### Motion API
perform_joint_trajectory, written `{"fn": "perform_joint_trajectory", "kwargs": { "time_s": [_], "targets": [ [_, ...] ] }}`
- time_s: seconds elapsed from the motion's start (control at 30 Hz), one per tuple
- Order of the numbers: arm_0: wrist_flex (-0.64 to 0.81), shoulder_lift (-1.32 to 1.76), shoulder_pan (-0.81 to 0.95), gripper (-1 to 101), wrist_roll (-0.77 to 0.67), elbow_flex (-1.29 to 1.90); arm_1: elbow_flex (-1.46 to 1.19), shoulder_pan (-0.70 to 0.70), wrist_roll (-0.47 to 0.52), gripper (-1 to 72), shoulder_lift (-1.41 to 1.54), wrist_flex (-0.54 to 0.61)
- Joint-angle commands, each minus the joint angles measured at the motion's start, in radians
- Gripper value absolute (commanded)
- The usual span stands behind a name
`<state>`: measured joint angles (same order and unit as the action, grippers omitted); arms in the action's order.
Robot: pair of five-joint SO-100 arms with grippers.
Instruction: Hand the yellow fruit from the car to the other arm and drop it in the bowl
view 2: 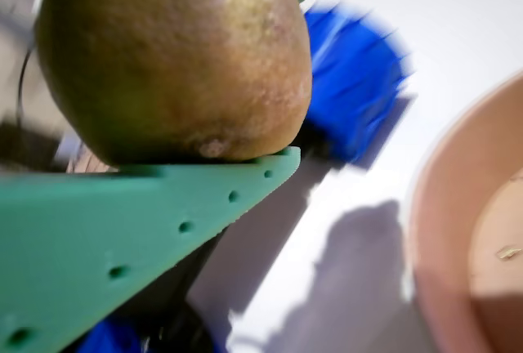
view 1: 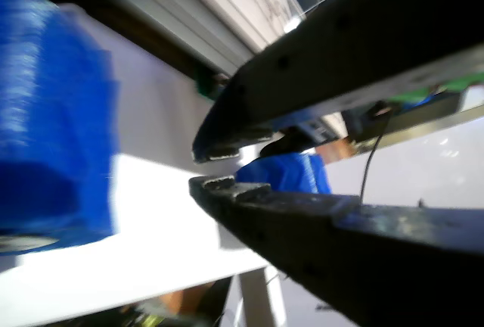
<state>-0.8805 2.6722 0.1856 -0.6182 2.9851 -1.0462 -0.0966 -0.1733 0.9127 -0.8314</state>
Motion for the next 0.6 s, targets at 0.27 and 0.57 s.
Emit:
{"fn": "perform_joint_trajectory", "kwargs": {
  "time_s": [0.27, 0.57],
  "targets": [
    [-0.075, 0.008, -0.083, 0, 0.049, -0.005, 0.486, 0.106, -0.196, -0.1, -0.213, -0.256],
    [-0.094, 0.015, -0.083, 0, 0.049, -0.005, 0.500, 0.104, -0.247, 0.0, -0.244, -0.278]
  ]
}}
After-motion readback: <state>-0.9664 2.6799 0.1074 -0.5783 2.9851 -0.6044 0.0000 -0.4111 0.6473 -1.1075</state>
